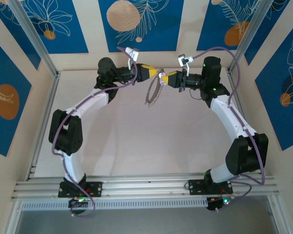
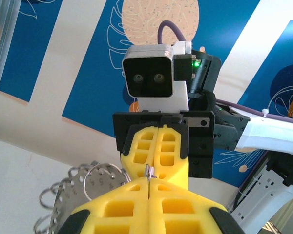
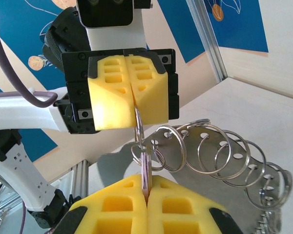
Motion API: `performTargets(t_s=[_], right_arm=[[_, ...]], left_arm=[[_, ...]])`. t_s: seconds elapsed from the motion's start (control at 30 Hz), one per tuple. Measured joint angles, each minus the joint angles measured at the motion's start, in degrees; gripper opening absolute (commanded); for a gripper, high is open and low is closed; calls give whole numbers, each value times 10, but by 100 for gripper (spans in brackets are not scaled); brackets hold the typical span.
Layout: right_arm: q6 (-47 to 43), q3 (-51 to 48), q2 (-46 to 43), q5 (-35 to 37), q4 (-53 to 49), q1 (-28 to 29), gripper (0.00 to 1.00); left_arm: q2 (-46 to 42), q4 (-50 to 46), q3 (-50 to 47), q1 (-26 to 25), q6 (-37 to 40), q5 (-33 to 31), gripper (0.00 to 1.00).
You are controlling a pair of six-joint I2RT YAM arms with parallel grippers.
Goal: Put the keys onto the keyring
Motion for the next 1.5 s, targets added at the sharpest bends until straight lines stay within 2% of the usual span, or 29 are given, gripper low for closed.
performTargets(t_s=[0.63, 1.5], right_arm=[[-34, 48, 24, 8, -71, 15, 0], [-34, 50, 5, 26, -73, -5, 0]], left_arm=[[0, 2, 0, 0, 0, -4, 0], [0, 0, 0, -4, 0, -3, 0]])
